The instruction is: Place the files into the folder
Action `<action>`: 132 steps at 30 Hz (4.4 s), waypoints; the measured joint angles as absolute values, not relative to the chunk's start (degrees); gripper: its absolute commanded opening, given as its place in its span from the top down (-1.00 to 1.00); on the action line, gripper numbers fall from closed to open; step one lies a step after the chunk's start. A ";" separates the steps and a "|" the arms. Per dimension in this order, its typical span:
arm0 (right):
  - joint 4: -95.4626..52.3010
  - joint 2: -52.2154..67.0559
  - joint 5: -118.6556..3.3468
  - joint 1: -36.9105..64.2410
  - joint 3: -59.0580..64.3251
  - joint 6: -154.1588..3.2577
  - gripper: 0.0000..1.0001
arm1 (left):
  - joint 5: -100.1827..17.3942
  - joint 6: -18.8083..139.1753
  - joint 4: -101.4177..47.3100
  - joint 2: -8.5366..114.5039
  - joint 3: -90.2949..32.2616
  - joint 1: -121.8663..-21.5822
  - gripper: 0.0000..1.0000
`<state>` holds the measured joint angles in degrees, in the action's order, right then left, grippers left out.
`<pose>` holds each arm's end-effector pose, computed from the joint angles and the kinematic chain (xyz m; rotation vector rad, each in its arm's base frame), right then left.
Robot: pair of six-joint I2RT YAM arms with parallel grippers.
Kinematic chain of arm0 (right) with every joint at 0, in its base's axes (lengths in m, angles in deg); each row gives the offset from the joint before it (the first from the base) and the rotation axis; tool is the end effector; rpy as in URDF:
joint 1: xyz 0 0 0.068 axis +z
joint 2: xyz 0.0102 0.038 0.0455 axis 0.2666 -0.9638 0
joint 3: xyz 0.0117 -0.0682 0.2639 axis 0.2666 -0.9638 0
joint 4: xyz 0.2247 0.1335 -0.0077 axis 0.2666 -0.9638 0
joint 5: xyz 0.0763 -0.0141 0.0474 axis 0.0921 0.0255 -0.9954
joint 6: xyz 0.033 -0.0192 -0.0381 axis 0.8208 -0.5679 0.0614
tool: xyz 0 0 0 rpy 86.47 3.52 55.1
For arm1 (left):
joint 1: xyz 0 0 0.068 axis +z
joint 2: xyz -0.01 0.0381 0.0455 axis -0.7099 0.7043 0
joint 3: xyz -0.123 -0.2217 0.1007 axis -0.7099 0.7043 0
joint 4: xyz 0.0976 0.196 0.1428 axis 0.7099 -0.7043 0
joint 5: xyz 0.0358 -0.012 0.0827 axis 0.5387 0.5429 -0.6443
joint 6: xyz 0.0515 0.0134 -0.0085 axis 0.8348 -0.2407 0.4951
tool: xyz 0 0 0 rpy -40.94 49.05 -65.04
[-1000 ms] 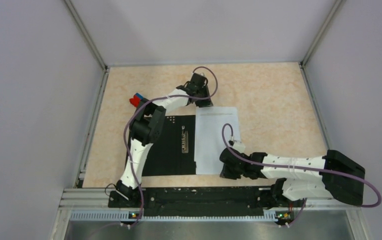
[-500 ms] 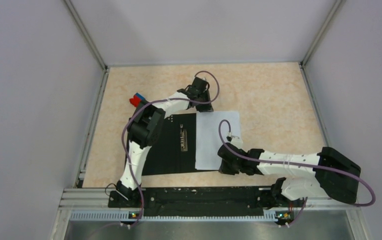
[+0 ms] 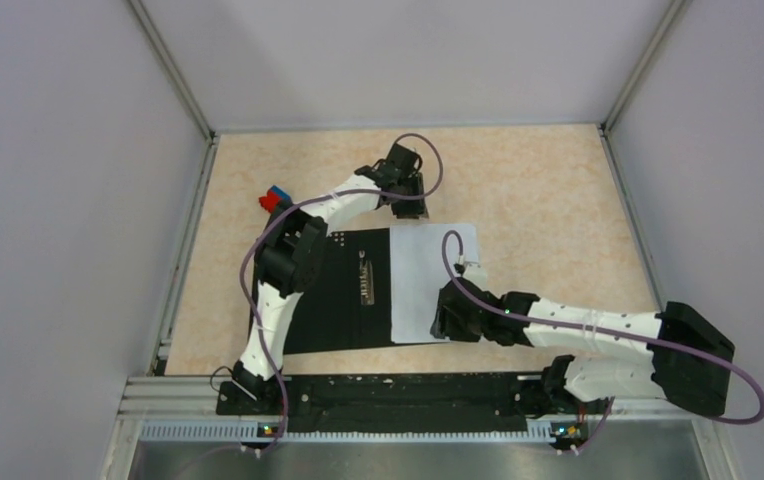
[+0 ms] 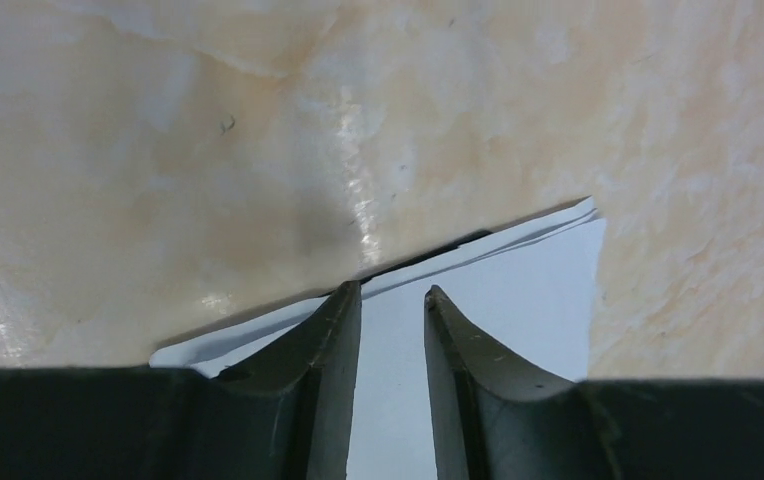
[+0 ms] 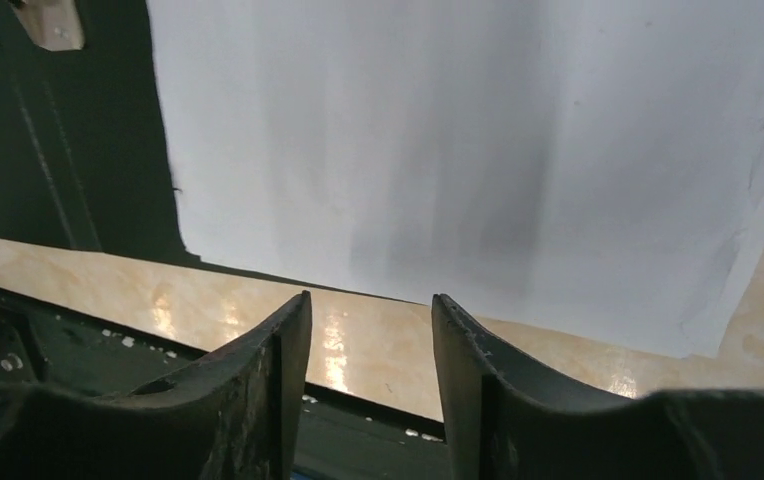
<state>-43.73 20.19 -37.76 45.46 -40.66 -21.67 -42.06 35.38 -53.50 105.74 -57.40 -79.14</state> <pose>0.1100 0.1820 0.1704 0.0720 2.6473 0.5080 0.4084 -0.2803 0.1746 0.0035 2.5961 -0.6560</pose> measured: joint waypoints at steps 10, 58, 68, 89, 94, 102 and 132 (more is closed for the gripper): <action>-44.69 26.33 -40.36 31.50 -39.50 -26.80 -0.39 | -45.16 37.46 -57.80 98.70 -59.11 -78.46 0.26; -10.90 9.08 -55.53 8.55 -43.40 -38.65 -0.90 | -43.68 29.61 -52.56 71.88 -9.16 -71.92 0.99; -10.64 7.29 -55.18 9.66 -41.91 -38.17 -0.89 | -43.46 29.20 -51.33 72.38 -9.36 -72.84 1.00; -13.85 4.63 -54.02 9.97 -37.97 -39.74 -0.90 | -43.46 29.07 -51.13 72.47 -9.36 -72.99 1.00; -13.72 3.03 -54.16 10.60 -36.49 -39.74 -0.90 | -43.46 29.07 -51.13 72.47 -9.36 -72.99 1.00; -13.87 2.05 -53.24 11.08 -35.42 -39.94 -0.90 | -43.46 29.07 -51.13 72.49 -9.36 -72.99 1.00; -19.82 1.96 -45.06 16.09 -32.73 -40.99 -0.89 | -43.94 29.07 -51.07 72.47 -9.36 -73.47 1.00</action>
